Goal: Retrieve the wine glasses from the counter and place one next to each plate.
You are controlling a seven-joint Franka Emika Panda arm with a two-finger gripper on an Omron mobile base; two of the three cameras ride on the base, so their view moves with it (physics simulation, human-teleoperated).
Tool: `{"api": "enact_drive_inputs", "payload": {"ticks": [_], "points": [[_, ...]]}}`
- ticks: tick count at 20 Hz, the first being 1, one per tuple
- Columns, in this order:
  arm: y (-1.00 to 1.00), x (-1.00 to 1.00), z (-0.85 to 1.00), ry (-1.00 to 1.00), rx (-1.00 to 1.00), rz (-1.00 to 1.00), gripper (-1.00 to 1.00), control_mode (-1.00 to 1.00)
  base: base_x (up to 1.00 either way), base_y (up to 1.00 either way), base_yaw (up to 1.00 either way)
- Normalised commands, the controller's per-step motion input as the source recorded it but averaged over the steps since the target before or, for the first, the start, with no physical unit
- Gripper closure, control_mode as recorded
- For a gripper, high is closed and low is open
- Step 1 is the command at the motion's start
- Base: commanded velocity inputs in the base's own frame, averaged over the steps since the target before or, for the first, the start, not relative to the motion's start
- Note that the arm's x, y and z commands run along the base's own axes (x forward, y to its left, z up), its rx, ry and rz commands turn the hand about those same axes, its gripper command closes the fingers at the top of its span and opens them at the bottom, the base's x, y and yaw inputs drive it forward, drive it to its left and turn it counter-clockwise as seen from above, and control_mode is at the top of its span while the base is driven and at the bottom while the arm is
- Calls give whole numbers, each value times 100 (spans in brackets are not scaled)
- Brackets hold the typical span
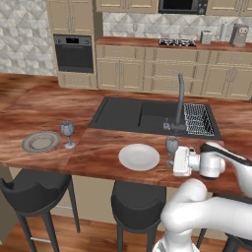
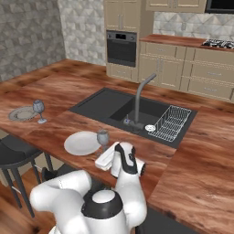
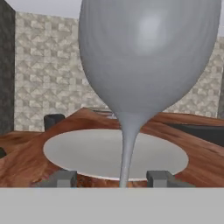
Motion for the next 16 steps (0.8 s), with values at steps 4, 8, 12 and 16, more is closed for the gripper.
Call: {"api": "enact_drive_inputs", "payload": {"ticks": [4,8,12,16], "points": [[-21,-14,-22,0,4,2,-100,-100,0,0,0],[-14,-34,-1,0,0,0,-100,-100,0,0,0],[-16,-24,0,0,0,0,-100,-100,0,0,0],[-42,-24,2,2,0,-2,-100,-100,0,0,0]]}}
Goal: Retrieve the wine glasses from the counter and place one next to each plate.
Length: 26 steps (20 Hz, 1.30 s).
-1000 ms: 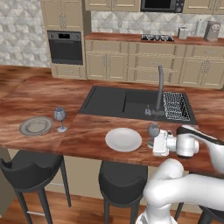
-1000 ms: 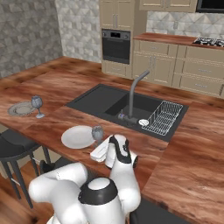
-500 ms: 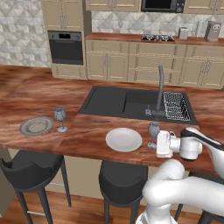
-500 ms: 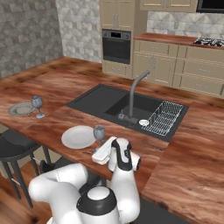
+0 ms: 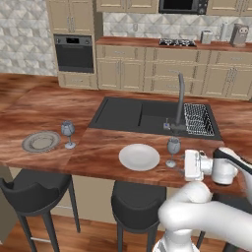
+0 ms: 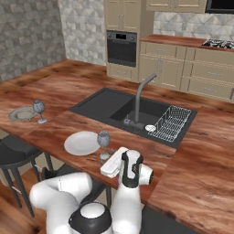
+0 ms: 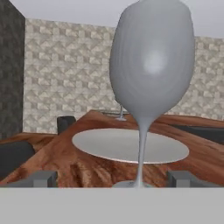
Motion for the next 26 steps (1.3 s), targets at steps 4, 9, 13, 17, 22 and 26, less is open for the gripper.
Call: {"api": "enact_drive_inputs", "payload": {"ticks": [4,9,13,17,22,26], "points": [[-50,-62,36,4,0,-10,-100,-100,0,0,0],[-43,-86,76,5,0,-15,-100,-100,0,0,0],[-23,-96,88,5,0,-14,-100,-100,0,0,0],[21,-100,100,0,0,-4,-100,-100,0,0,0],[56,-95,100,0,0,0,-100,-100,0,0,0],[78,-83,100,0,0,0,-100,-100,0,0,0]]}}
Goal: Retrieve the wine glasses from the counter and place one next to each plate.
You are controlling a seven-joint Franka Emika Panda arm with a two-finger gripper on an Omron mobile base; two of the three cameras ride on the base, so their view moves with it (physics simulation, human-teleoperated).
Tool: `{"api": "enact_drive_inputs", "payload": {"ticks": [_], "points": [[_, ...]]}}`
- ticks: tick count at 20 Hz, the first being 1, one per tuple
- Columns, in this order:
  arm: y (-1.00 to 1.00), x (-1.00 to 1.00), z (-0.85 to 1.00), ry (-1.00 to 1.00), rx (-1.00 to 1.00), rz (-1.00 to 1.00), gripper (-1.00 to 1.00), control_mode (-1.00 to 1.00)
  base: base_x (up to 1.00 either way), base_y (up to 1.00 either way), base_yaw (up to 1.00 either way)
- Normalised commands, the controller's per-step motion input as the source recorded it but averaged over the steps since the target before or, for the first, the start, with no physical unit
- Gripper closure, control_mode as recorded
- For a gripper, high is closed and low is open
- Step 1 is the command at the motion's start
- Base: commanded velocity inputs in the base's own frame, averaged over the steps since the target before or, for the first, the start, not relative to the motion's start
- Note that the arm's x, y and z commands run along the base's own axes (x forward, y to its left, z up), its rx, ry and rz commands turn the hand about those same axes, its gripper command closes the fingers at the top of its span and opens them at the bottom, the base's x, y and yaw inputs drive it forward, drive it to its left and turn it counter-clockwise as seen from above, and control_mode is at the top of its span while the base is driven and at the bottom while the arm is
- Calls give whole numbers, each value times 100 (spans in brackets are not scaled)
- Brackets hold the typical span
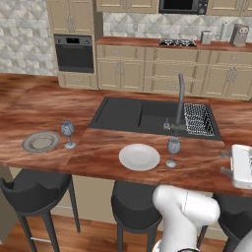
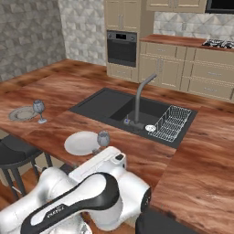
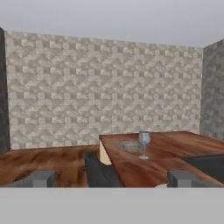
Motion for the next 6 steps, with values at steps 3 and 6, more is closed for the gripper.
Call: {"api": "enact_drive_inputs", "payload": {"ticks": [3,6], "points": [[65,-75,100,0,0,0,-100,-100,0,0,0],[36,-64,100,0,0,0,-100,-100,0,0,0]]}}
